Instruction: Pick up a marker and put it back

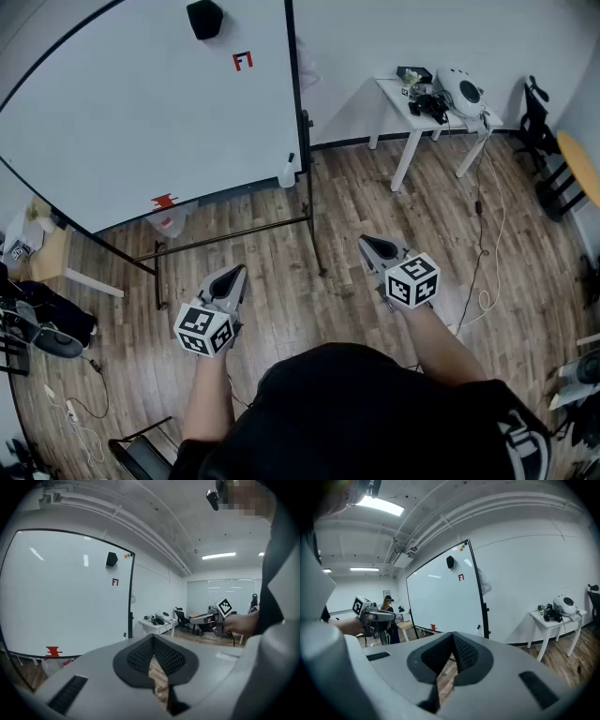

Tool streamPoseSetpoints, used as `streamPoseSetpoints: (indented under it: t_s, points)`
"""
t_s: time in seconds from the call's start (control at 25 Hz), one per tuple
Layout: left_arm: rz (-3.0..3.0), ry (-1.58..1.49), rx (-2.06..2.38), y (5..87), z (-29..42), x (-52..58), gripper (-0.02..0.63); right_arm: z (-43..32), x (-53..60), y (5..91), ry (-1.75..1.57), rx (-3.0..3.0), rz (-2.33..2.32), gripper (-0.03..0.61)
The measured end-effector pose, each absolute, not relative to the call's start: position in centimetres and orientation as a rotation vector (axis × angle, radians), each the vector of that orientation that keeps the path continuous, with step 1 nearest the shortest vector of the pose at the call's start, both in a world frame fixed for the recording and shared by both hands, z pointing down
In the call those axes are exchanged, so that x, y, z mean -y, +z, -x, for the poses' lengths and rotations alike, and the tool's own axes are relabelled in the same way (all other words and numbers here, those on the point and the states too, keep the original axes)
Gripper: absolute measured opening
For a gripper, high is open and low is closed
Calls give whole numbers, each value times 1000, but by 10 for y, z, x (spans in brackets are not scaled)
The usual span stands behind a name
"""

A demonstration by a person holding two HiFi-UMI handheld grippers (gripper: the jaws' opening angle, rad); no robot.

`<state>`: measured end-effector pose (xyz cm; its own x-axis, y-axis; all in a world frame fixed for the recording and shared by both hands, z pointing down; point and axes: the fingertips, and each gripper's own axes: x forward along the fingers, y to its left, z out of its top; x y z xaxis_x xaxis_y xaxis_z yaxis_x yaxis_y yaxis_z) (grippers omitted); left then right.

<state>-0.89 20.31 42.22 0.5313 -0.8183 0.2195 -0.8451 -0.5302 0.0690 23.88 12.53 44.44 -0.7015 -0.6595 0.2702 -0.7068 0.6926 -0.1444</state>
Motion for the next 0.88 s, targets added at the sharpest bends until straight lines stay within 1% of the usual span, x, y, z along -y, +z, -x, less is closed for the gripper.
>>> streamPoseSetpoints:
  t_s: [0.44,0.88]
  points:
    - [-2572,241,1463,423,-11,-192,11,-261,-103,448,399,2741,-1112,-3]
    - [-2525,236,1535,418,9,-183,11,-248,-85,457,417,2740,-1062,-3]
